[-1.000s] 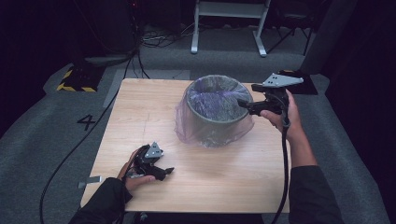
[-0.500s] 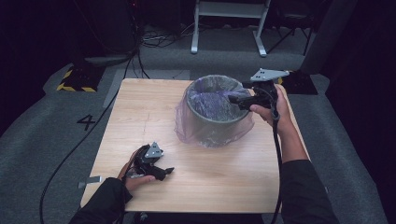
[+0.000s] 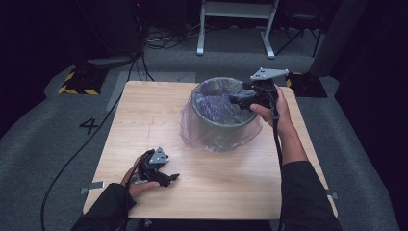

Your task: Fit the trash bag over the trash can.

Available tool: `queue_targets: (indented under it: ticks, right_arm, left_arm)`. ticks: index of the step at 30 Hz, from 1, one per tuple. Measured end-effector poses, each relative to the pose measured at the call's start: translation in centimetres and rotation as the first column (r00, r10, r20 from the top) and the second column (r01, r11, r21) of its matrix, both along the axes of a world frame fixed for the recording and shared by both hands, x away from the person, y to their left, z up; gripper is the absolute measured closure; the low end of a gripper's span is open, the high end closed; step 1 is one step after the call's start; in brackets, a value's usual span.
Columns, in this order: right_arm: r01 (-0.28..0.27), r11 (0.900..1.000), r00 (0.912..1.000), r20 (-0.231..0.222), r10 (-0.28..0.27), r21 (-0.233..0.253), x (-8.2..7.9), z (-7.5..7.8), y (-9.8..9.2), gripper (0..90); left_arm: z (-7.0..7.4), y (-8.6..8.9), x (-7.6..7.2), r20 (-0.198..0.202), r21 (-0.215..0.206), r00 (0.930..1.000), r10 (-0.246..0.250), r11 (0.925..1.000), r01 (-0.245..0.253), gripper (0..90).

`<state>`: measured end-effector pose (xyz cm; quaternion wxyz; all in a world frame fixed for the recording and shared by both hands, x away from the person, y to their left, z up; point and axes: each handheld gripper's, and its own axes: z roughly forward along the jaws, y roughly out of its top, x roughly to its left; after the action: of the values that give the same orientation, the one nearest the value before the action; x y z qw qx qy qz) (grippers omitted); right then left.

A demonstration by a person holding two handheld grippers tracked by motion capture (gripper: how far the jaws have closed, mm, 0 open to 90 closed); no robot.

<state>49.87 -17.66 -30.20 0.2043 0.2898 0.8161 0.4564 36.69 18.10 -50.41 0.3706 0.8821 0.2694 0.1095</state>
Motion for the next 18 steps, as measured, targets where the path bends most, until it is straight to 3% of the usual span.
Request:
queue_targets:
  ticks: [6, 12, 18]
  right_arm:
    - [-0.010, 1.000, 0.9996, -0.028, 0.009, -0.015, 0.5, -0.7, 0.8, 22.9]
    - [-0.056, 0.996, 0.9978, -0.040, 0.054, -0.069, 0.3, -0.9, 1.7, 24.4]
    - [-0.073, 0.989, 0.9956, -0.068, 0.065, -0.127, 0.5, -1.4, 2.2, 27.6]
  left_arm:
    - [0.0, 0.0, -0.1, -0.001, 0.001, 0.9999, -0.012, 0.9999, 0.012, 15.3]
    - [0.0, 0.0, -0.1, -0.003, 0.001, 0.9999, -0.011, 0.9999, 0.011, 15.2]
    - [0.0, 0.0, -0.1, -0.003, 0.001, 0.9999, -0.011, 0.9999, 0.011, 15.3]
